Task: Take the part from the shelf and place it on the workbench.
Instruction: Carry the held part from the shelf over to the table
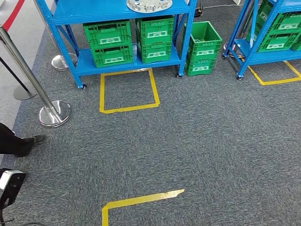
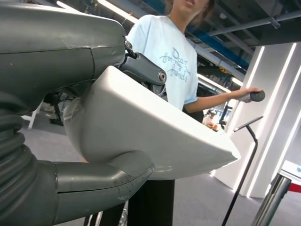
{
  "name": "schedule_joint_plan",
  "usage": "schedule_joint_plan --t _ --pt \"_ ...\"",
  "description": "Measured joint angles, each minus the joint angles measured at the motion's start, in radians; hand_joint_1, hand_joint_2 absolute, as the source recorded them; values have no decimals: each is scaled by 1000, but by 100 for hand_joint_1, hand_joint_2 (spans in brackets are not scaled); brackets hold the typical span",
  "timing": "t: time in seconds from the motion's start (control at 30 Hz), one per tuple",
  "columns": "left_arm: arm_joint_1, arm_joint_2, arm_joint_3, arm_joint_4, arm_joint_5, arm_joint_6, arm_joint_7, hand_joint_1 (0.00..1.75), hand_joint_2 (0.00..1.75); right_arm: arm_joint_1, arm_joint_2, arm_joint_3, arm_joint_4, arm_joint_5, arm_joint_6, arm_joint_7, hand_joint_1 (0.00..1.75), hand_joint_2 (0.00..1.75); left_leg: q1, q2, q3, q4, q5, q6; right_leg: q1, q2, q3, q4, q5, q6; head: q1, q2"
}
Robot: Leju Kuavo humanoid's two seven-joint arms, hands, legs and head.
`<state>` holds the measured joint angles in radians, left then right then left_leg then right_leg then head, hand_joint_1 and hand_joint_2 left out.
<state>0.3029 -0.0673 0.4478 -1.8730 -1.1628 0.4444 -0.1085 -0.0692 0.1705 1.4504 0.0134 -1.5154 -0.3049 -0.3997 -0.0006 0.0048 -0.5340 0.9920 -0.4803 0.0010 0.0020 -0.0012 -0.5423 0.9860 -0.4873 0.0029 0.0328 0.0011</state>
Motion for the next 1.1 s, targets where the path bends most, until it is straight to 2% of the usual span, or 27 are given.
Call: schedule_joint_plan --t 0.93,1.1 --pt "1 -19 4 0 -9 -9 0 147 175 0 0 0 0 -3 4 -15 0 0 2 0 0 0 2 -1 3 0 -1 1 0 0 0 0" --pt "2 -23 6 0 -10 -18 -3 147 175 0 0 0 0 -4 39 -35 0 0 2 0 0 0 2 -1 3 0 -1 1 0 0 0 0"
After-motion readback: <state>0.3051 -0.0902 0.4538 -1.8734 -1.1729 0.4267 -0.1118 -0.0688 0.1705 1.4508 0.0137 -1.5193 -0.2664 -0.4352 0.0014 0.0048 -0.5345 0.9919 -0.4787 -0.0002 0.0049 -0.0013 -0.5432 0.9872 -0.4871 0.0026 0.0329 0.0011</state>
